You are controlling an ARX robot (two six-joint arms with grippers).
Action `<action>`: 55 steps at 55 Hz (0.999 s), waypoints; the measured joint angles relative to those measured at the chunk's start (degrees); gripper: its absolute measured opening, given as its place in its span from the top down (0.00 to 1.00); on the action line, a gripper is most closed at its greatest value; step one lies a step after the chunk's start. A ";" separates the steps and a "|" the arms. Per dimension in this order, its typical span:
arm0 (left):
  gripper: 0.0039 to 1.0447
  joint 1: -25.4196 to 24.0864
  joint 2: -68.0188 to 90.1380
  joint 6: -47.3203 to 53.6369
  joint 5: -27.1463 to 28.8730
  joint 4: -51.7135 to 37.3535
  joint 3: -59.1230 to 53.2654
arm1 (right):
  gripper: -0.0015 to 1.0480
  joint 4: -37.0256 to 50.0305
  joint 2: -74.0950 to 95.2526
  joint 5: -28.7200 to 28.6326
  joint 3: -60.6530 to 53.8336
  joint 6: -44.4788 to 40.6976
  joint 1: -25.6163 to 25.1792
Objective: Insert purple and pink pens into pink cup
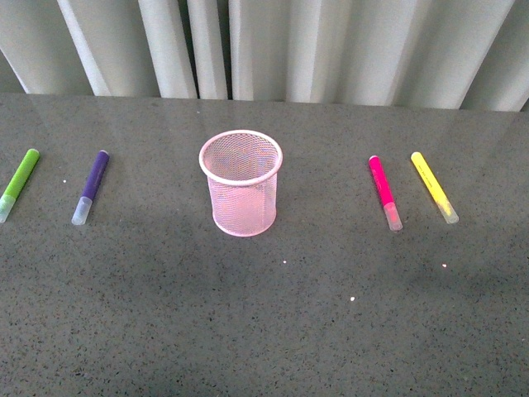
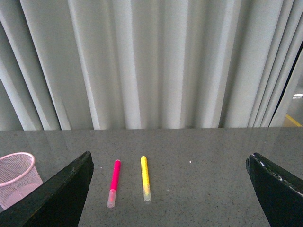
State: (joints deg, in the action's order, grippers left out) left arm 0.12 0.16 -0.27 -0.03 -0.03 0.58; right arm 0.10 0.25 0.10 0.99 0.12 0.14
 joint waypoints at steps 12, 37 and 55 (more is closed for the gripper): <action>0.06 0.00 0.00 0.00 0.02 0.00 0.00 | 0.07 0.00 0.00 0.00 0.00 0.02 0.00; 0.06 0.00 0.00 0.00 0.00 0.00 0.00 | 0.07 0.00 0.00 0.00 0.00 0.02 0.00; 0.06 -5.03 10.38 -20.13 -16.17 11.23 5.09 | 0.07 0.00 0.00 -0.20 0.00 0.00 -0.02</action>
State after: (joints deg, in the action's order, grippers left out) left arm -4.91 10.55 -20.40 -16.21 11.20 5.67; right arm 0.10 0.25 -0.10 0.99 0.12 0.12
